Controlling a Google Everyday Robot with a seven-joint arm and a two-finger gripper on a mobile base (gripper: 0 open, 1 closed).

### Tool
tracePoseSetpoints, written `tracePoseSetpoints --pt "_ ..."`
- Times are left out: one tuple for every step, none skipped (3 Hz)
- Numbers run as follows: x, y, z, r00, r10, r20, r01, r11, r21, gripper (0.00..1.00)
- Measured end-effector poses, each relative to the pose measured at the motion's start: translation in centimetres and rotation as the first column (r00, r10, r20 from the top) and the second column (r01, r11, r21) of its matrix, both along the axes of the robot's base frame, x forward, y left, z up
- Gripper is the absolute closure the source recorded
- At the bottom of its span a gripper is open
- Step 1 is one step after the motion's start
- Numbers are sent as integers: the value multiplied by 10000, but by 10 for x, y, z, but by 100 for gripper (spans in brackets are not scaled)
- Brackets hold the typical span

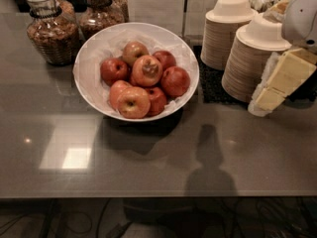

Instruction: Pick apple from white bowl

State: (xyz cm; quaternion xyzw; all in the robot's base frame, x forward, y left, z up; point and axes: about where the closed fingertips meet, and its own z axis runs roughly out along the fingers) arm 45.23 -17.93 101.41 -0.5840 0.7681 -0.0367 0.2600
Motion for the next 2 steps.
tracePoseSetpoints --pt "37 45 8 9970 134 761 -286 9788 2028 0" --pt "75 70 12 9930 -462 1091 9 9235 3835 0"
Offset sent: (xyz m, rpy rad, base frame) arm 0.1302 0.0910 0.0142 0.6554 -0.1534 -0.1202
